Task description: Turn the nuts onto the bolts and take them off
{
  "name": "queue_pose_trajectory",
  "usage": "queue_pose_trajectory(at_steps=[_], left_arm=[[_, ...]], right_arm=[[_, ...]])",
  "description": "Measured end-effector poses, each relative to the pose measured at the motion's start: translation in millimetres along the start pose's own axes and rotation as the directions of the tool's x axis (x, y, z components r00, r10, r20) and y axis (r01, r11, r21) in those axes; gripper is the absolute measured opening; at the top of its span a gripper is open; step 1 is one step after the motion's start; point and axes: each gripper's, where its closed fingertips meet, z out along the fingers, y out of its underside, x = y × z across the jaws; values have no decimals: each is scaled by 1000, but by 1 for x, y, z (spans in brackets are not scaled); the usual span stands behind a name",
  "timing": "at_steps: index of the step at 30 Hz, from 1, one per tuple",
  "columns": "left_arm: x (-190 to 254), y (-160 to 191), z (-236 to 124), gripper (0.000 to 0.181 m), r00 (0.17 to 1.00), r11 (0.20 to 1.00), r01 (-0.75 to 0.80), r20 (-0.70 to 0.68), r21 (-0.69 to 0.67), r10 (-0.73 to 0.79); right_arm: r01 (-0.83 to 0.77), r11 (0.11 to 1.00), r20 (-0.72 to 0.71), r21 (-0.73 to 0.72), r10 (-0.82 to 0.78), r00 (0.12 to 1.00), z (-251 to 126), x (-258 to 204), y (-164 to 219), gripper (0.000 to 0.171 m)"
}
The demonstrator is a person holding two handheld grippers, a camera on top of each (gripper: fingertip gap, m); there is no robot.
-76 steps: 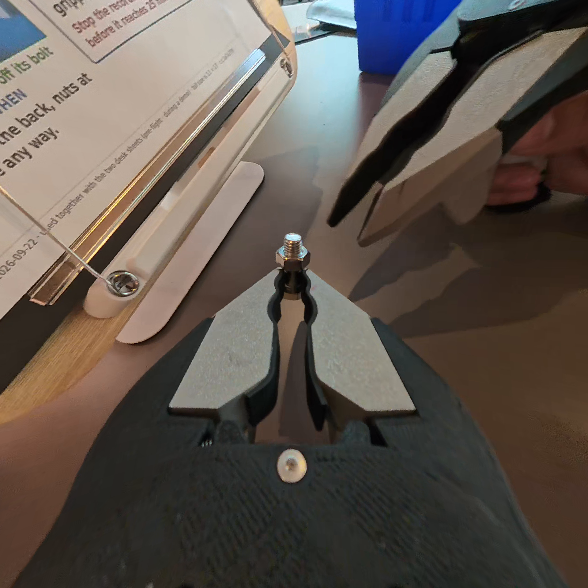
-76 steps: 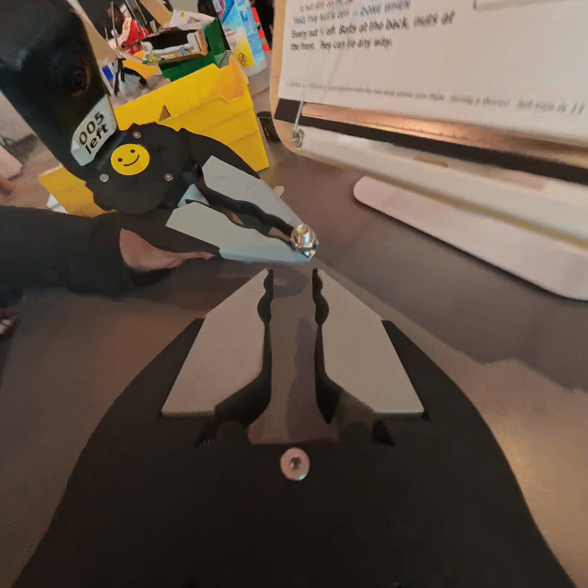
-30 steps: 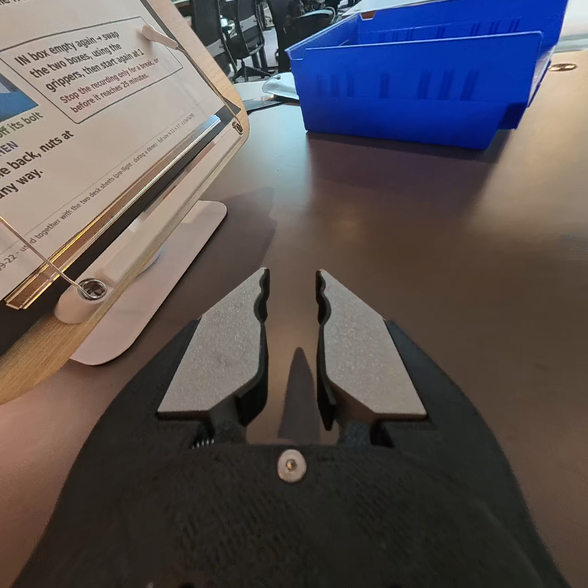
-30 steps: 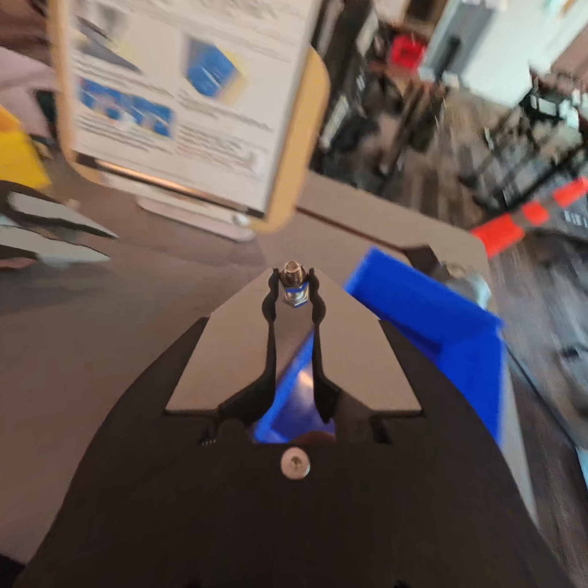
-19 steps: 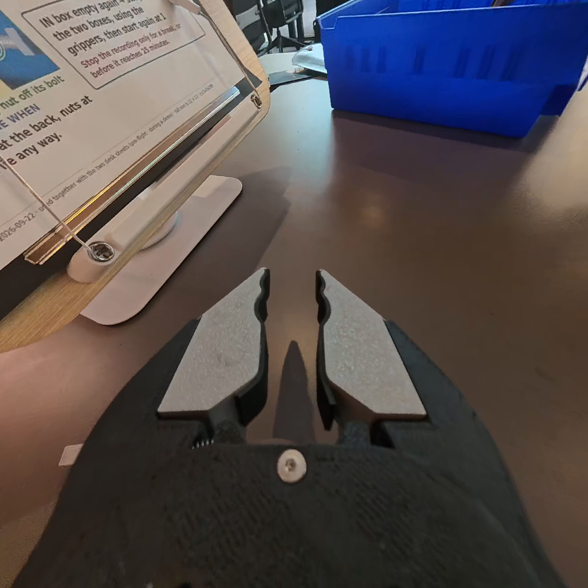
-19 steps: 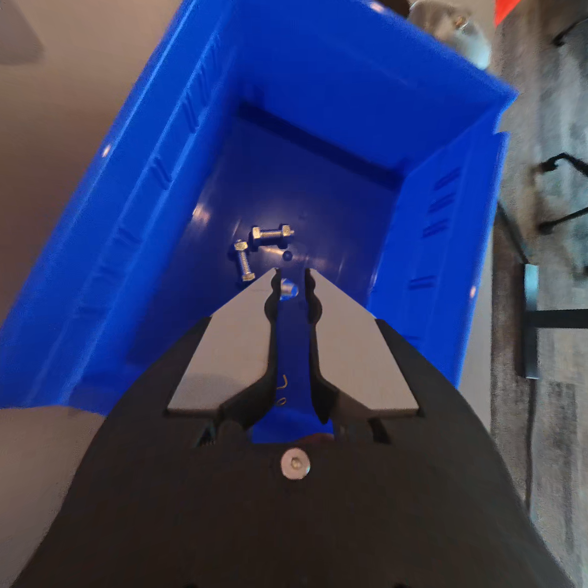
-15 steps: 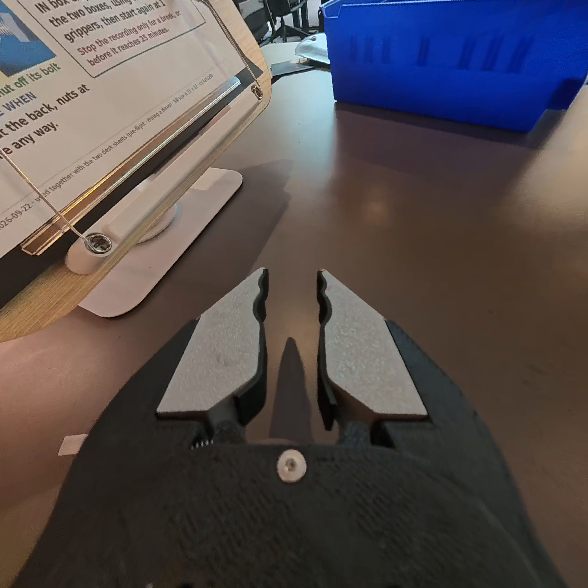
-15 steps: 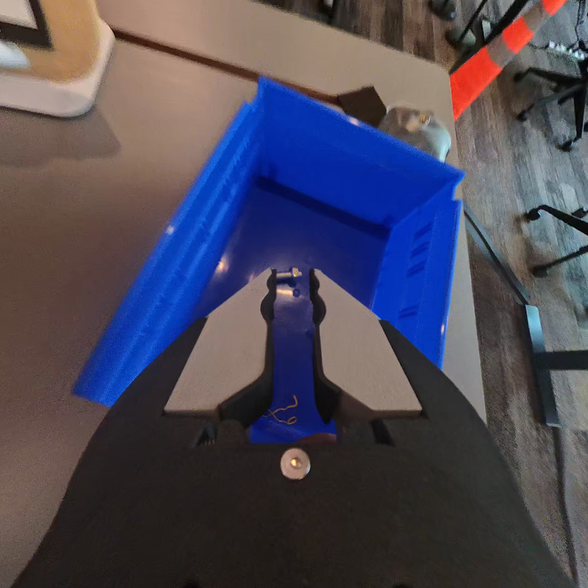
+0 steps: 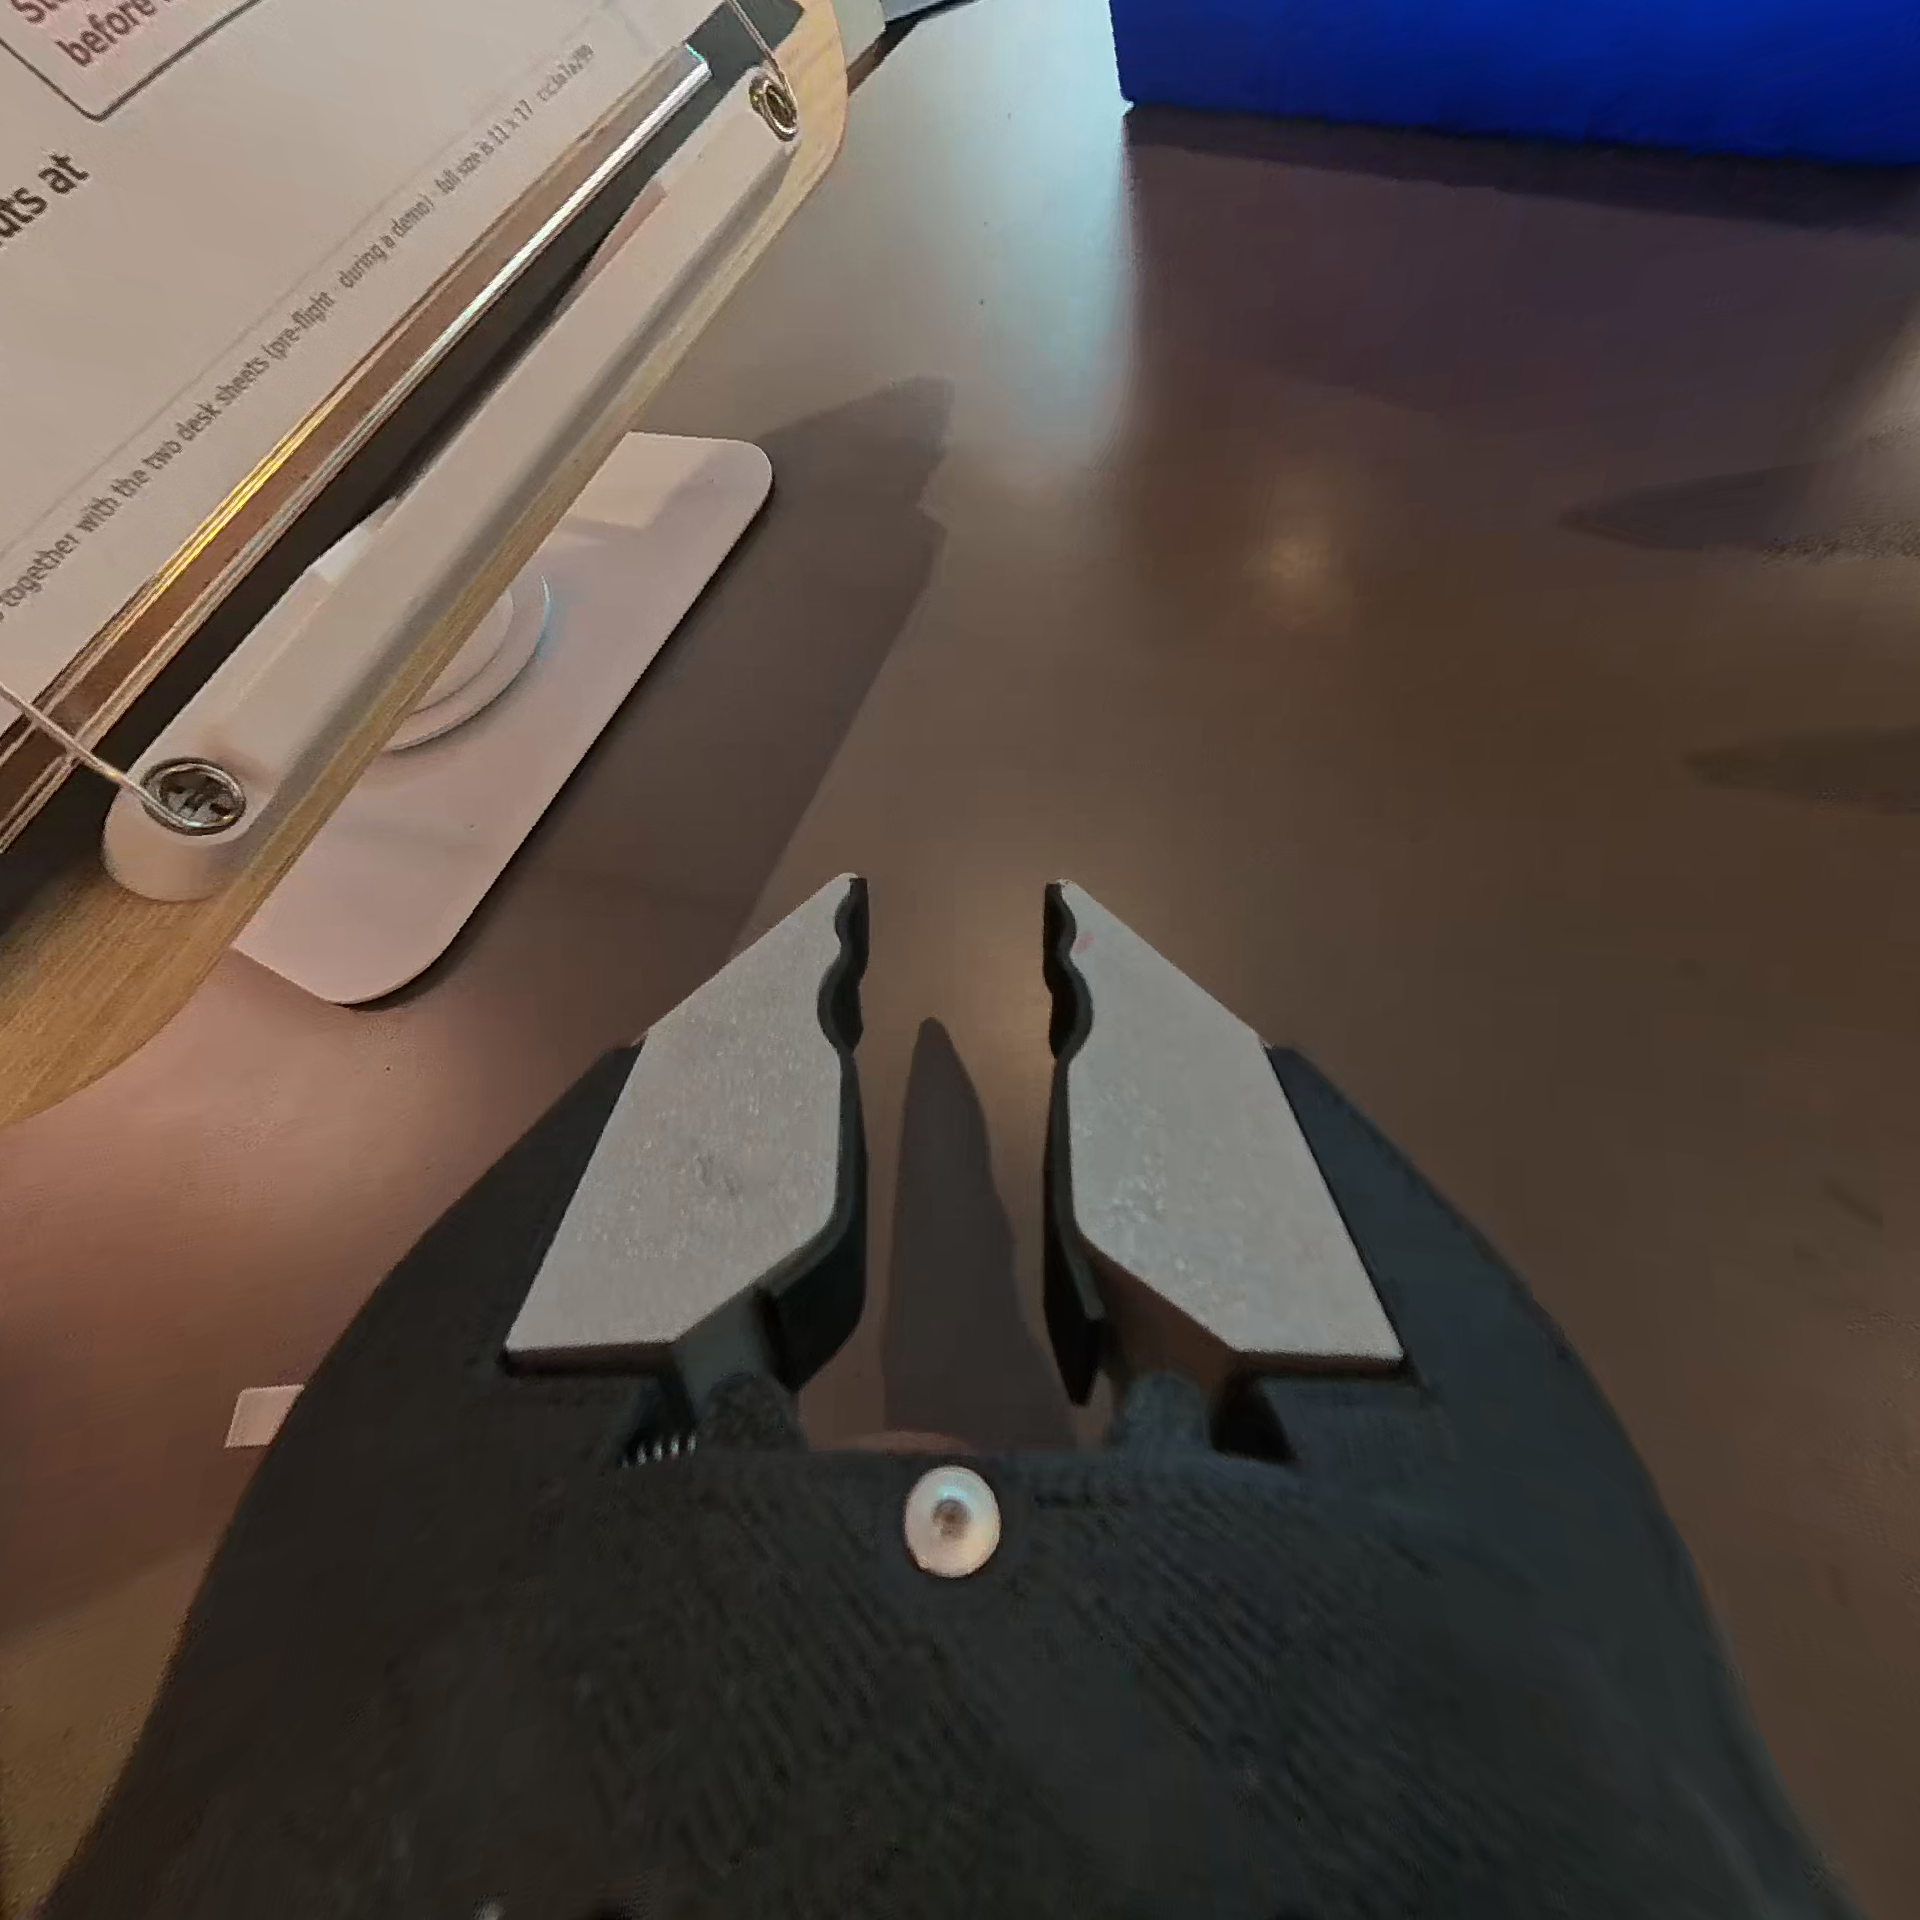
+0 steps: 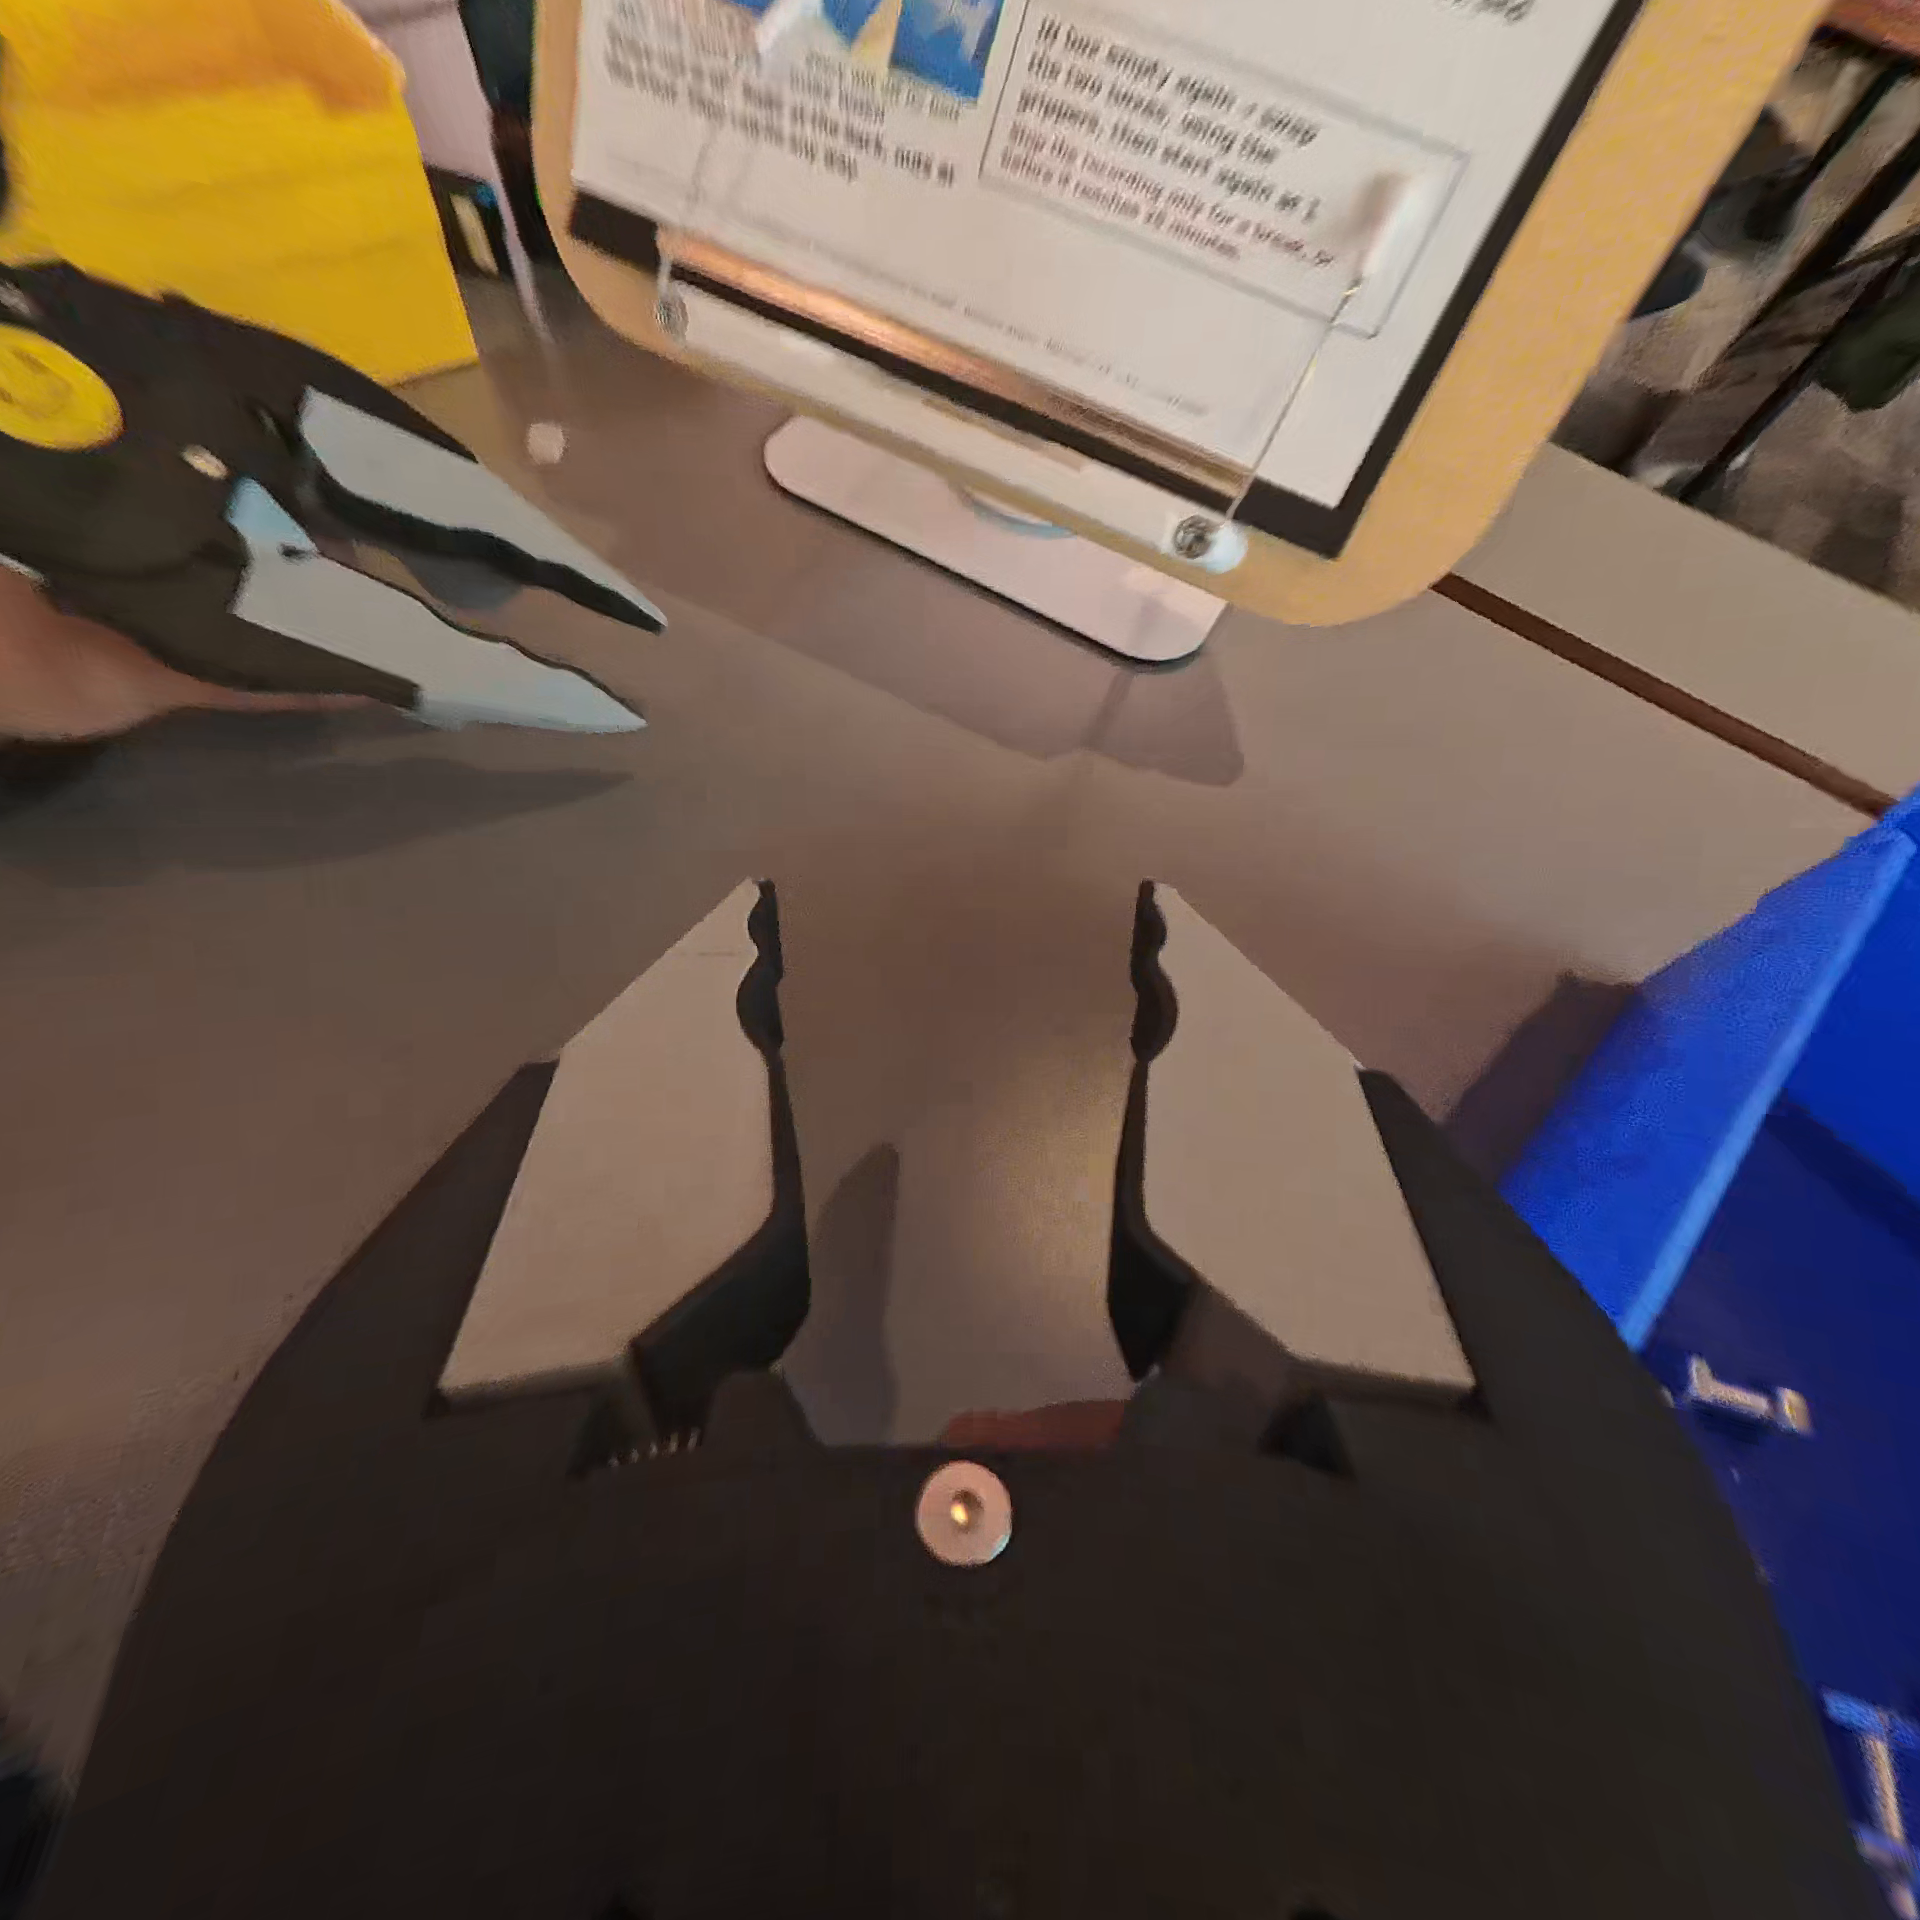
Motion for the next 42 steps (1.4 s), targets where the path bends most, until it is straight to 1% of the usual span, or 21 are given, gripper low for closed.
queue_pose_trajectory(at_steps=[2, 4, 7, 9, 12, 14, 15, 16, 18, 20, 21, 23, 25, 30, 32, 33, 35, 37, 39, 41, 42], left_arm=[[1, 1, 1, 35, 1000, 1000, -6, 0, -12, 6], [2, 3, 2, 36, 1000, 1000, -4, -10, -26, 4], [5, 7, 2, 41, 1000, 999, -4, -24, -48, 3], [7, 9, 0, 41, 999, 998, -4, -32, -55, 2], [19, 15, -2, 42, 996, 995, 35, -77, -98, -43], [35, 25, -11, 51, 983, 986, 78, -155, -146, -100], [39, 29, -17, 55, 976, 984, 91, -181, -153, -118], [40, 29, -23, 56, 974, 985, 100, -191, -140, -126], [39, 30, -30, 55, 975, 988, 97, -188, -118, -118], [43, 35, -28, 54, 973, 986, 73, -205, -151, -104], [47, 38, -25, 54, 969, 983, 58, -227, -174, -97], [49, 36, -25, 53, 965, 985, 47, -247, -166, -88], [50, 35, -24, 52, 960, 985, 47, -265, -167, -91], [53, 34, -25, 53, 961, 988, 20, -271, -156, -63], [54, 32, -26, 56, 964, 991, -5, -263, -136, -31], [52, 30, -27, 58, 970, 993, -18, -244, -118, -12], [40, 25, -29, 60, 988, 994, -44, -151, -96, 29], [24, 15, -41, 61, 998, 996, -37, -46, -78, 34], [10, 6, -64, 60, 998, 998, 30, 48, -48, -27], [8, 7, -96, 62, 990, 992, 123, 68, -30, -121], [8, 11, -116, 61, 986, 989, 147, 83, -26, -144]], right_arm=[[62, 997, -44, -42, -63, 997, 30, -6, 13, 72], [97, 993, -47, -61, -99, 994, 54, -12, 21, 72], [116, 992, -27, -58, -117, 993, 81, -19, 29, 74], [138, 986, -10, -94, -140, 990, 92, -21, 37, 75], [185, 976, -21, -116, -189, 982, 98, -15, 49, 71], [159, 974, 6, -160, -160, 987, 102, -14, 60, 73], [141, 976, 14, -167, -140, 990, 103, -13, 61, 76], [127, 978, 26, -165, -125, 992, 103, -14, 61, 75], [107, 981, 42, -160, -102, 994, 103, -14, 61, 69], [94, 985, 69, -147, -84, 994, 105, -16, 58, 65], [82, 986, 86, -148, -70, 994, 106, -17, 58, 66], [69, 986, 110, -153, -52, 993, 106, -20, 58, 69], [84, 984, 115, -157, -66, 991, 107, -22, 59, 64], [137, 978, 120, -156, -119, 986, 107, -27, 59, 68], [165, 977, 117, -136, -149, 982, 105, -31, 57, 68], [172, 977, 123, -123, -157, 980, 103, -35, 55, 71], [176, 982, 130, -73, -165, 978, 99, -43, 45, 75], [173, 985, 124, -20, -169, 978, 93, -48, 37, 77], [171, 985, 91, 6, -171, 981, 85, -48, 34, 78], [167, 985, 38, 32, -168, 985, 67, -45, 30, 78], [165, 985, 13, 56, -166, 986, 53, -46, 26, 78]])
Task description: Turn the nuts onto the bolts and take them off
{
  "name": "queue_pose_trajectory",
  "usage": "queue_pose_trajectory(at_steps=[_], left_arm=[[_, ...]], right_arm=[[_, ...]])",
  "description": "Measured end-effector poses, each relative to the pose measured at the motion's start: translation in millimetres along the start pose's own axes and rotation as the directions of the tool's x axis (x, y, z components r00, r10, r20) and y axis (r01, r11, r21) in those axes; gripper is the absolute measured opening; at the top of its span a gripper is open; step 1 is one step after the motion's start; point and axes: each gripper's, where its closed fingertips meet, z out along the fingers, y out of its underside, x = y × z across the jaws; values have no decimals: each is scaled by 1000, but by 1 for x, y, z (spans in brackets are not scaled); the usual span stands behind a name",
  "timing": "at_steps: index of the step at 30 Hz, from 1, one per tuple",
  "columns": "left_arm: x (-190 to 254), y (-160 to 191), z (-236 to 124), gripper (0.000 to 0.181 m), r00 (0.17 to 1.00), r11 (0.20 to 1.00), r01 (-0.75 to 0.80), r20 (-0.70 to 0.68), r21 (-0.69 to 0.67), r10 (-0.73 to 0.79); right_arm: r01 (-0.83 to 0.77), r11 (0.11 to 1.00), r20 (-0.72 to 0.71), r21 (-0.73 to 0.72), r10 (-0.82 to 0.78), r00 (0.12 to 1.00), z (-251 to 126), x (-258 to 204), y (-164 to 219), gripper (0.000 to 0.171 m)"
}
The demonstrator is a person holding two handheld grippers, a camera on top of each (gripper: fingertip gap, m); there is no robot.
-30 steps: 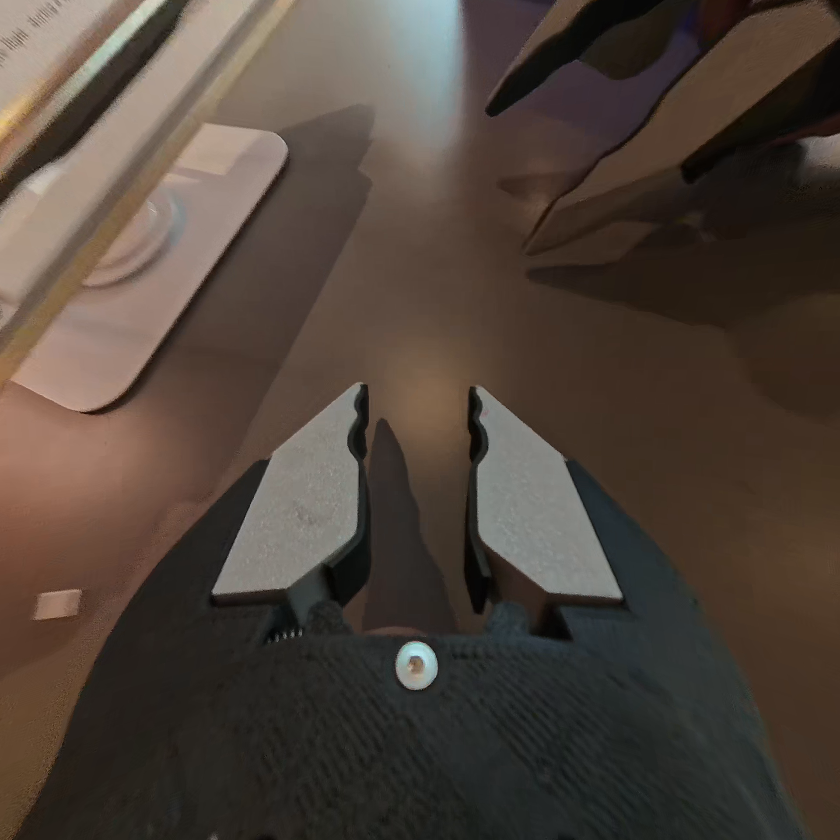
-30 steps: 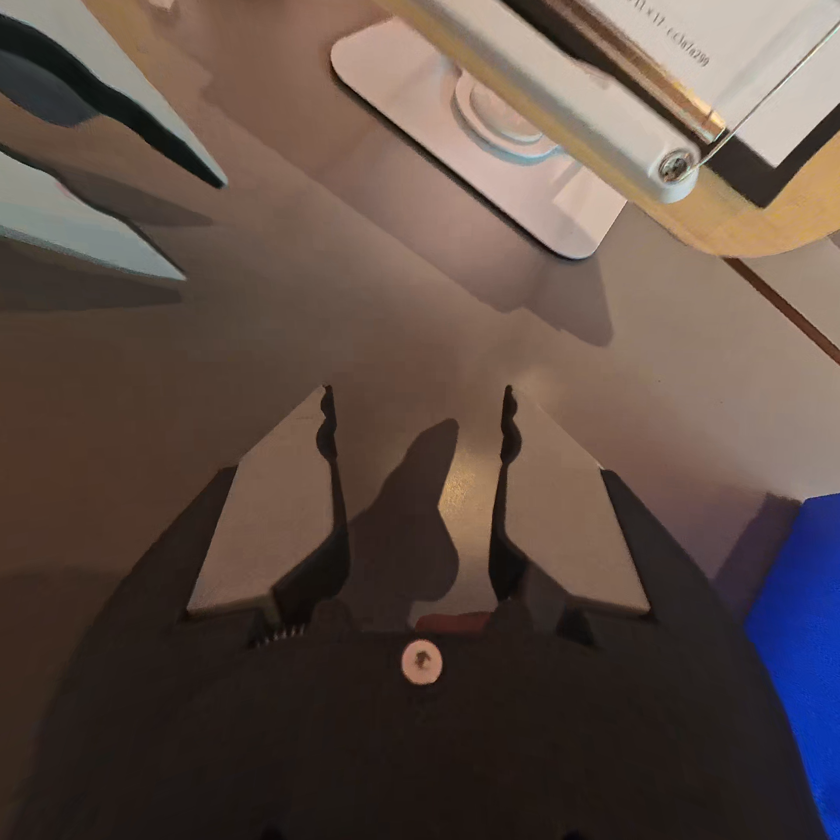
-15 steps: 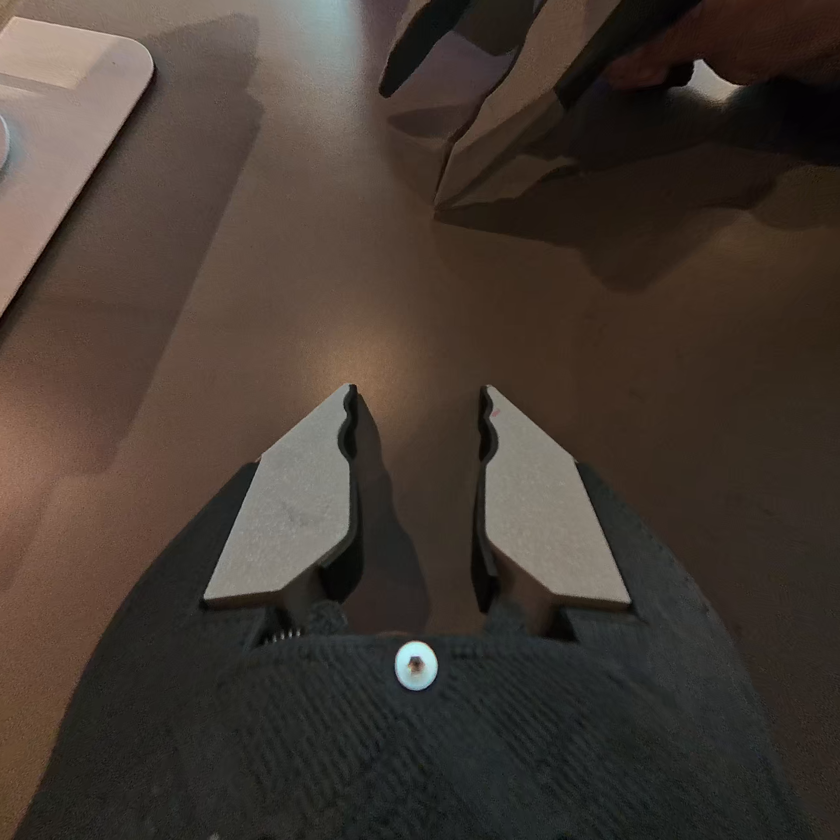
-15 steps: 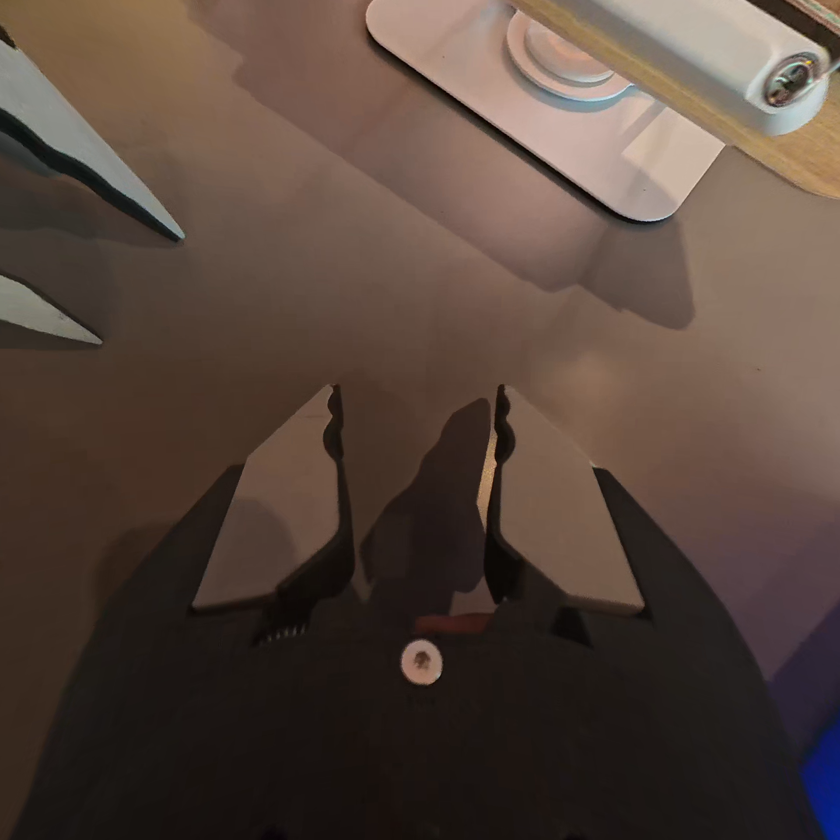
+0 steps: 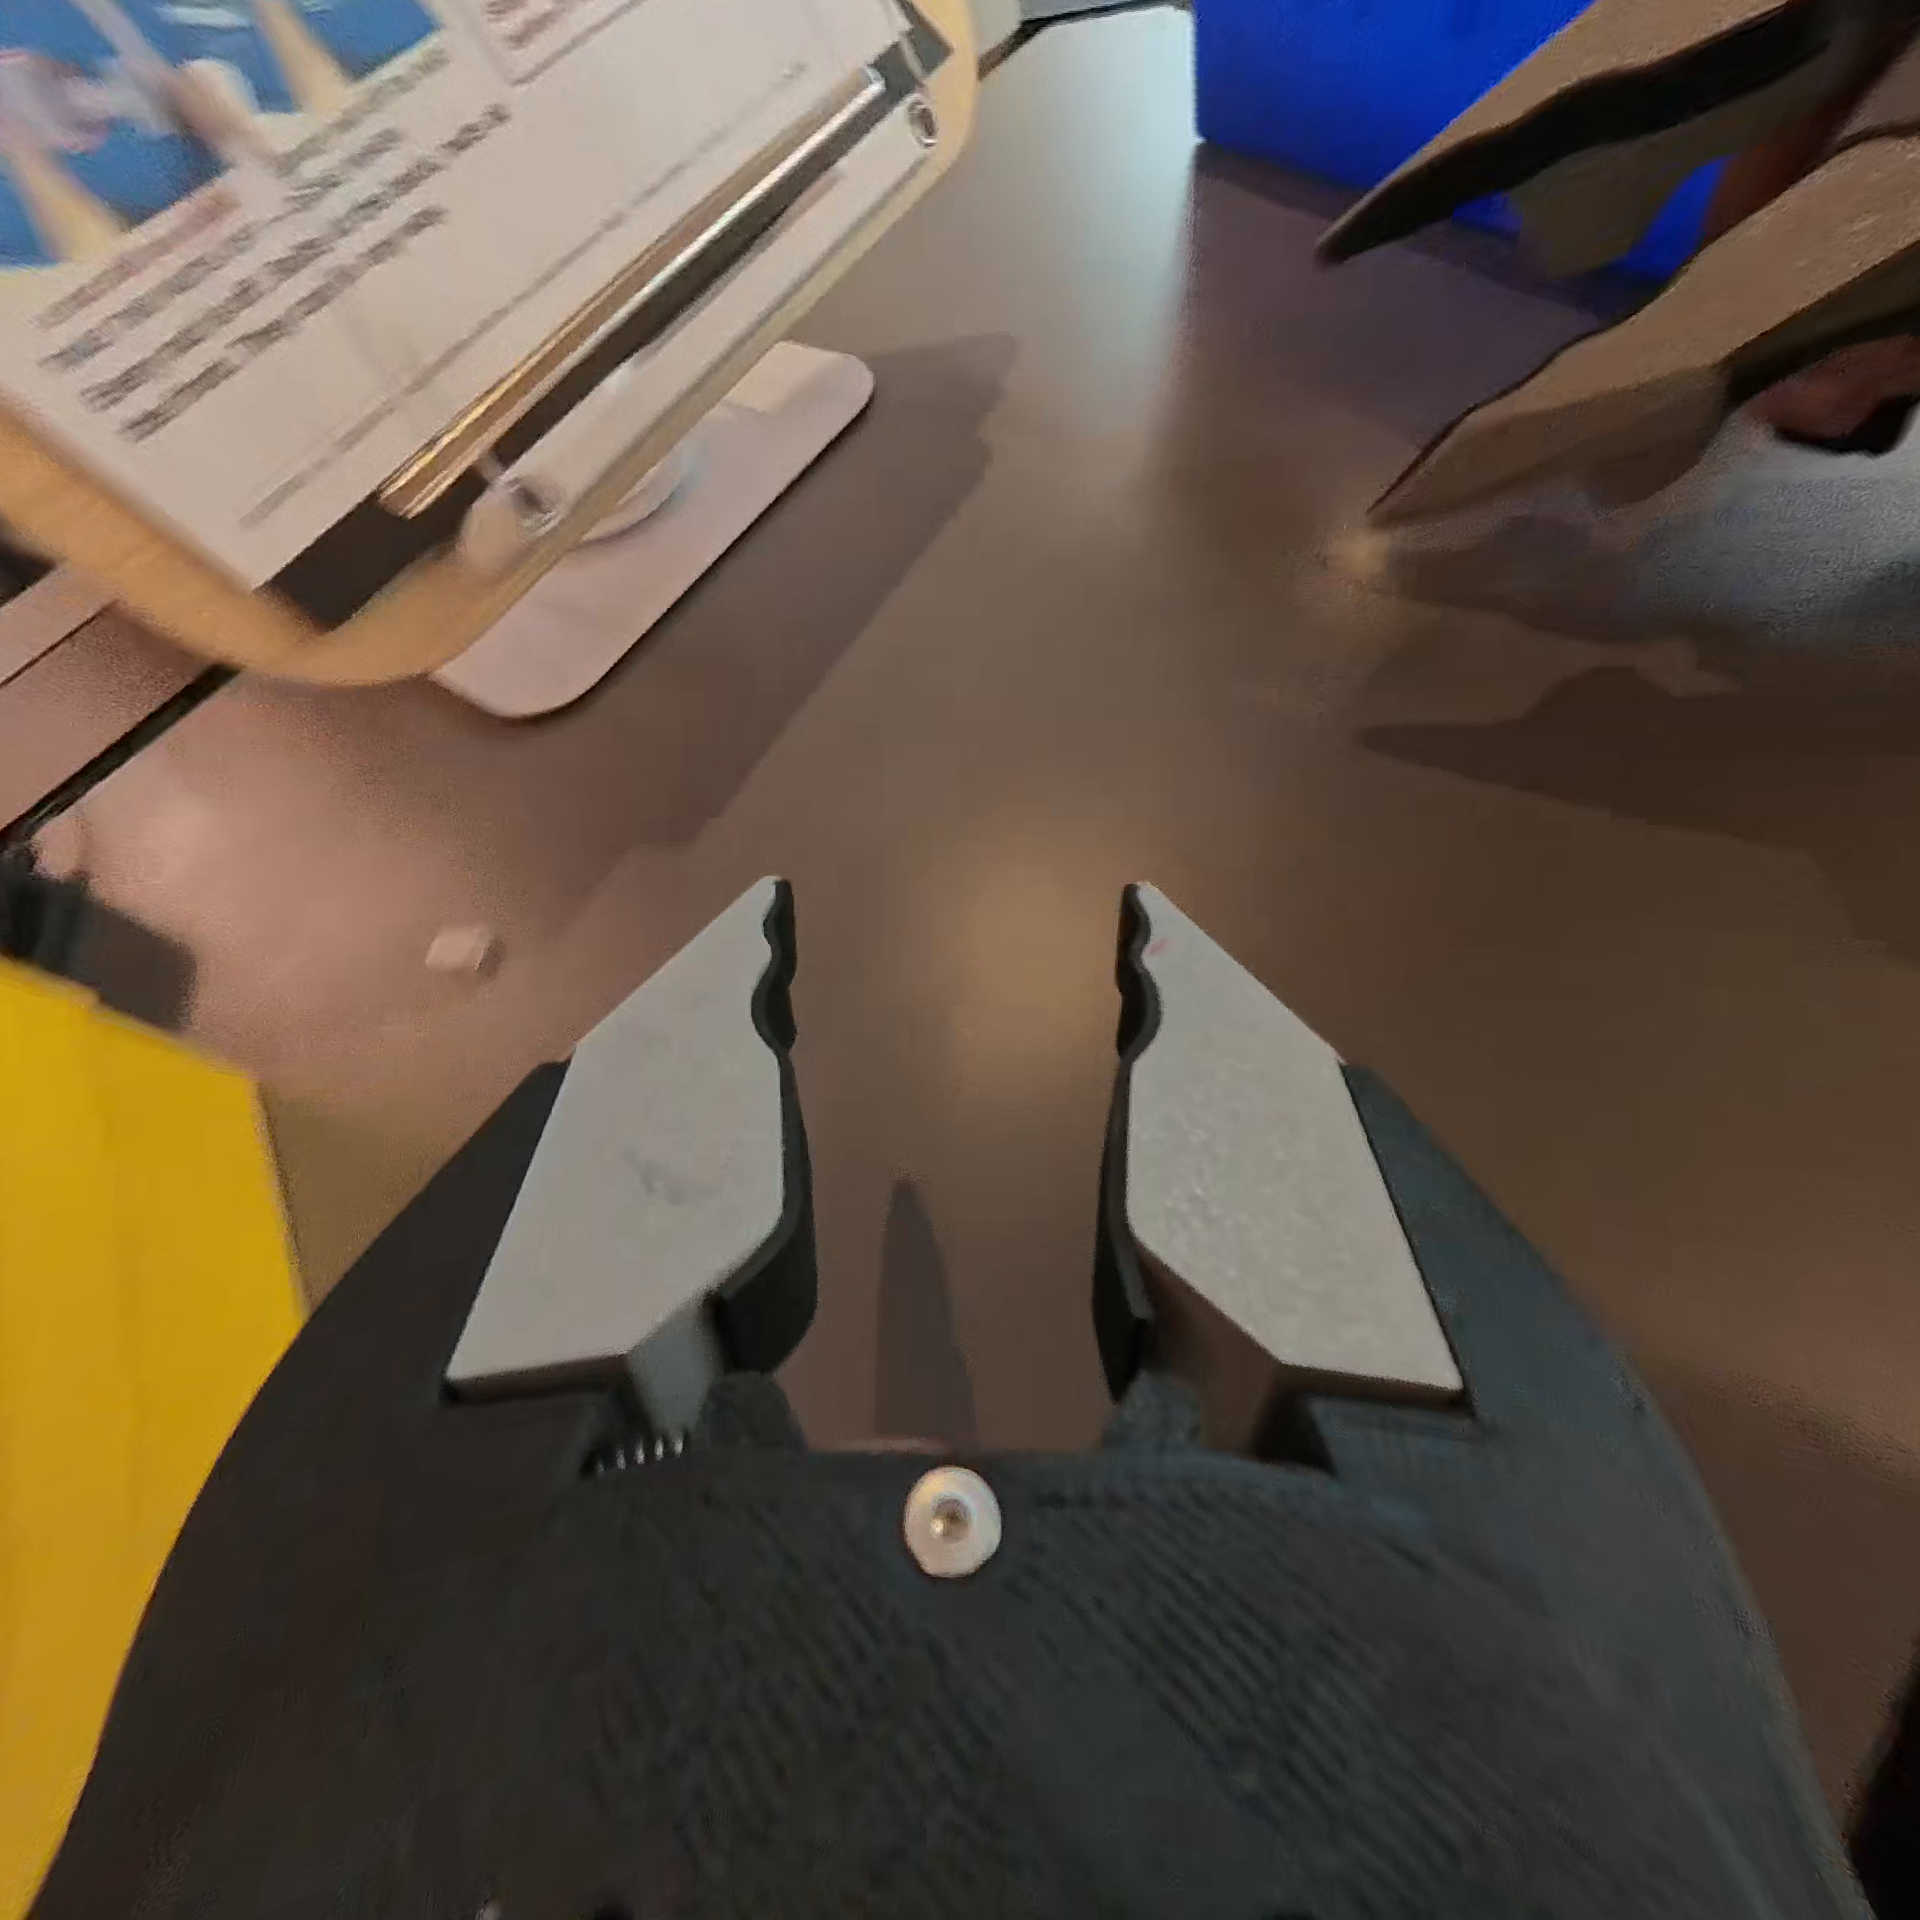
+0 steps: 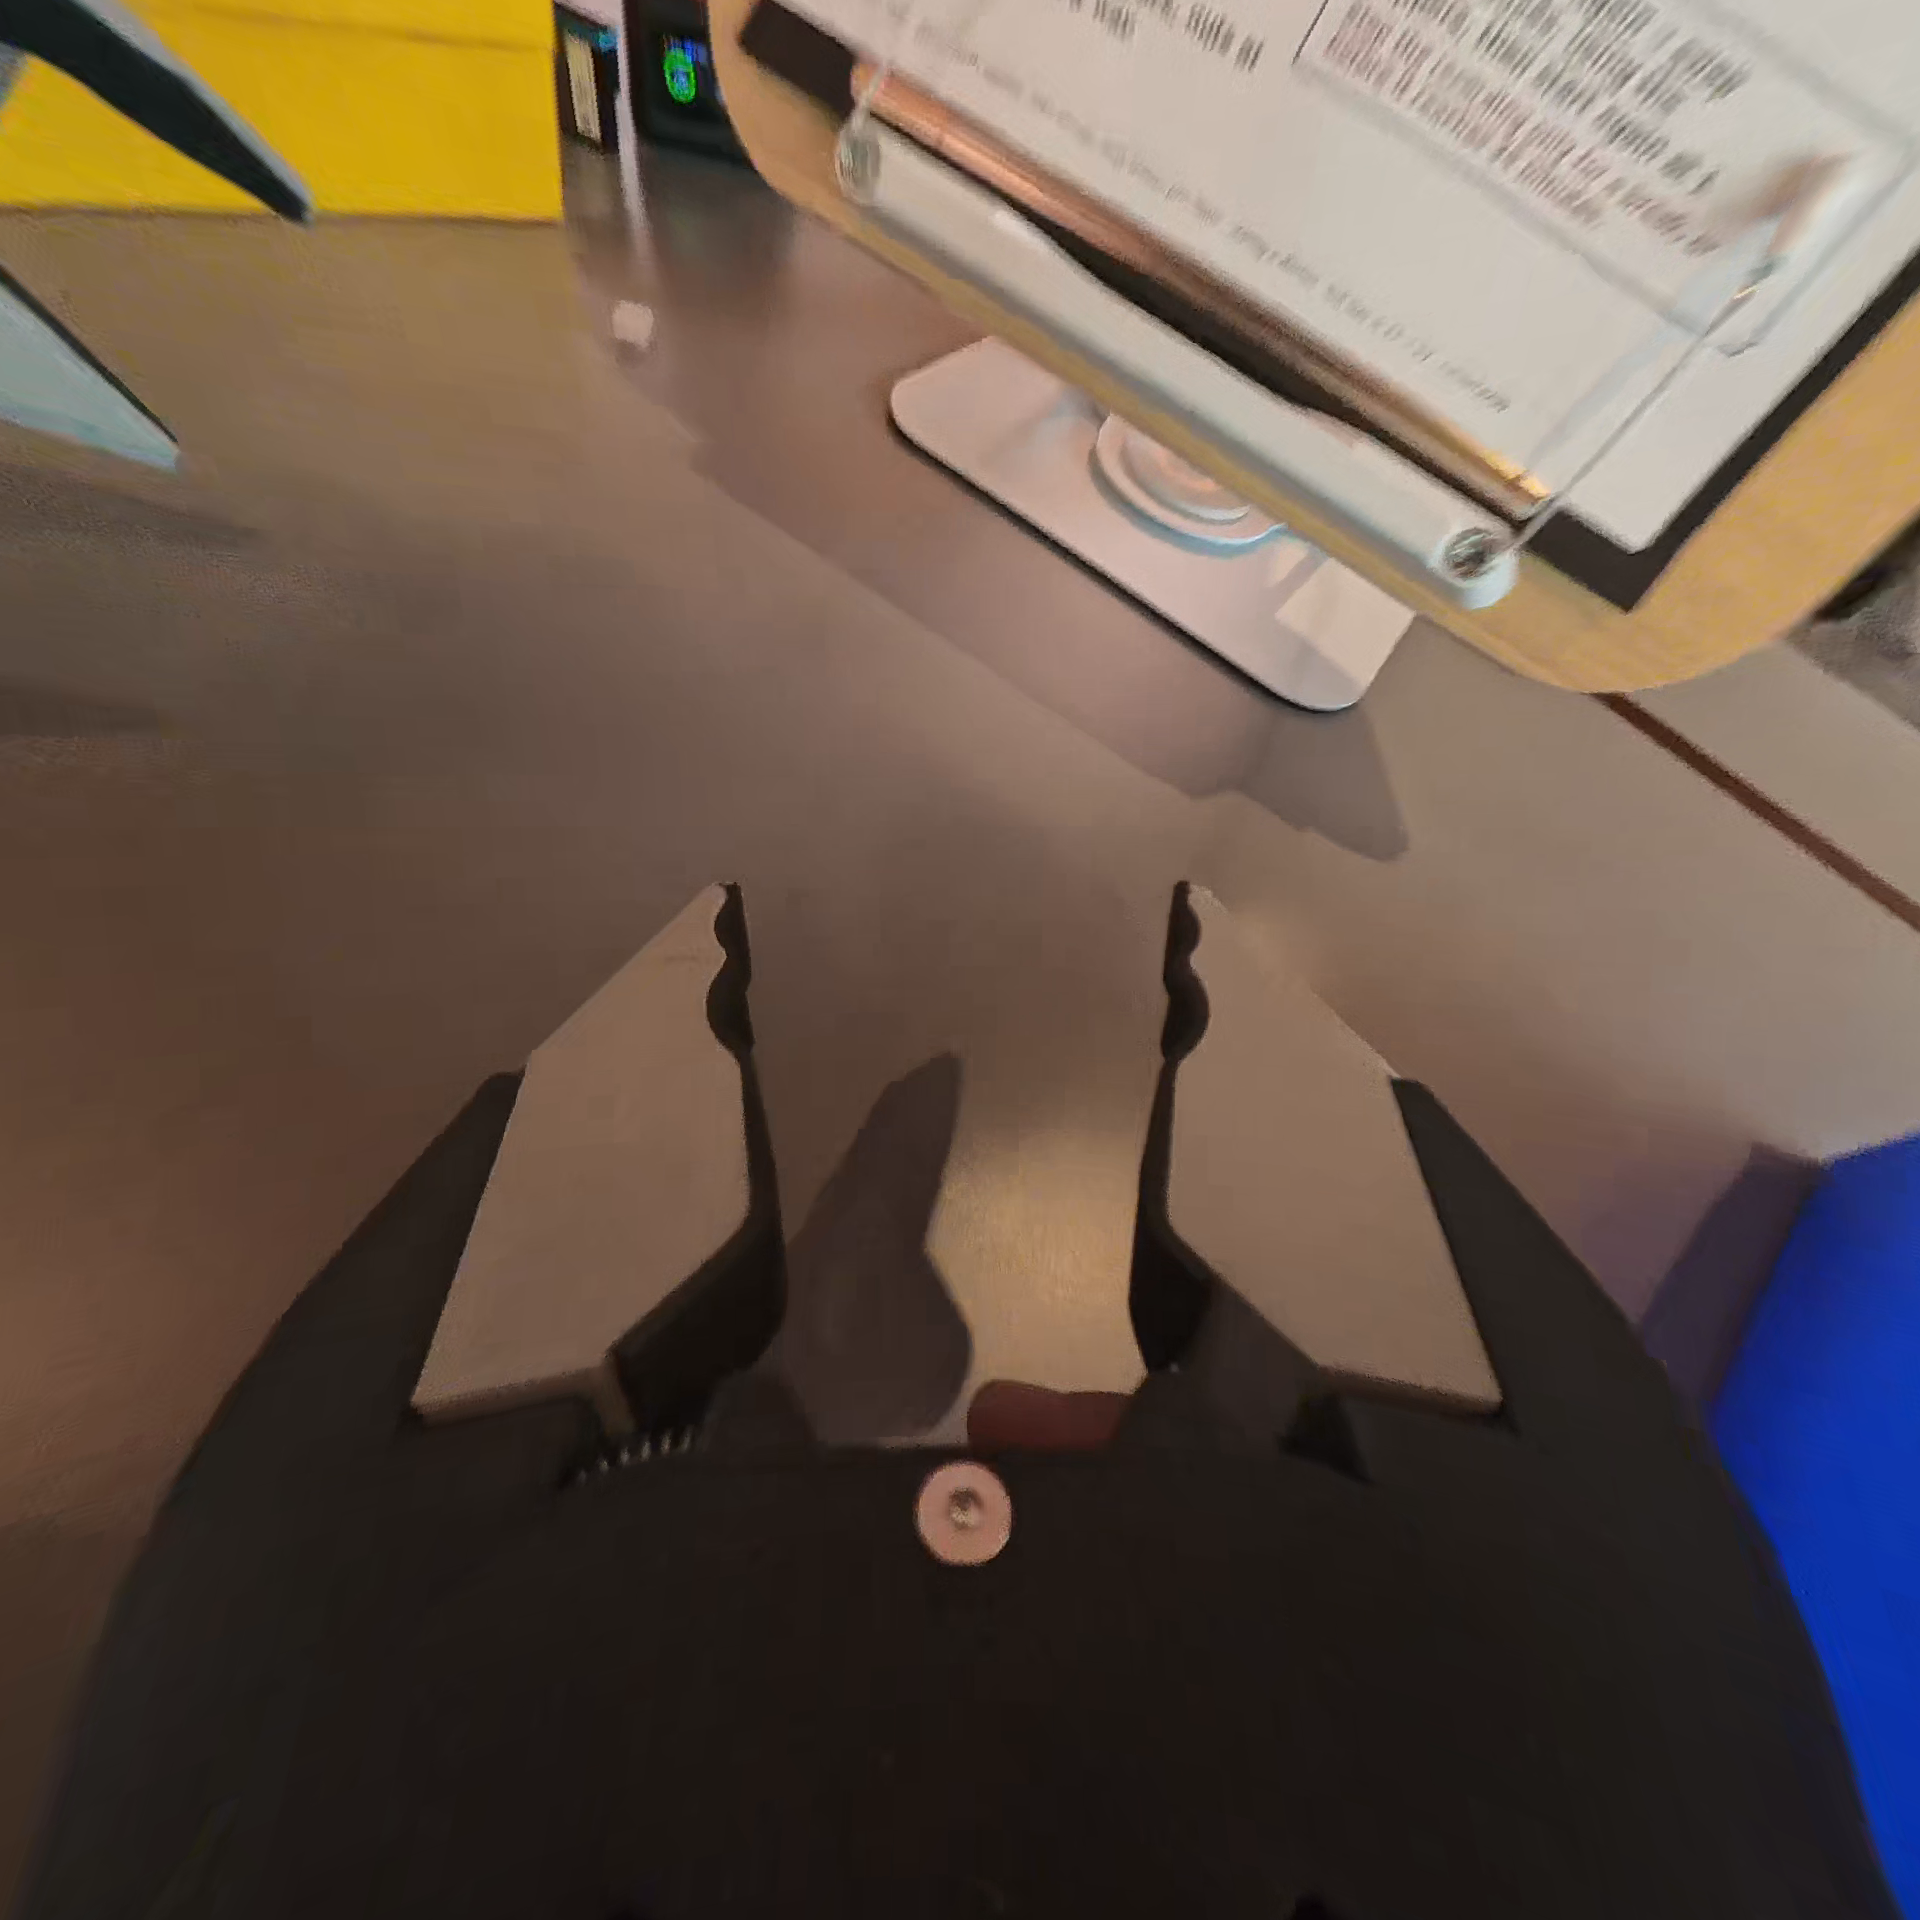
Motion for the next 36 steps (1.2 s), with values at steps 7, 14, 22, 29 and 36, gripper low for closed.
queue_pose_trajectory(at_steps=[7, 14, 22, 29, 36], left_arm=[[-57, 73, -148, 88, 935, 983, 160, 332, -86, -123], [-86, 134, -178, 78, 853, 935, 353, 418, -20, -313], [-100, 143, -145, 67, 841, 913, 407, 404, -31, -360], [-120, 147, -131, 63, 825, 923, 380, 476, -65, -306], [-120, 134, -129, 10, 856, 957, 284, 466, -62, -224]], right_arm=[[-51, 999, -191, -7, 48, 980, -122, 4, 21, 88], [-126, 991, -322, -38, 107, 941, -197, 19, 56, 94], [-191, 980, -342, -56, 161, 926, -208, 18, 82, 86], [-194, 980, -388, -43, 162, 907, -191, 40, 76, 100], [-254, 961, -474, -113, 172, 864, -147, 95, 90, 101]])
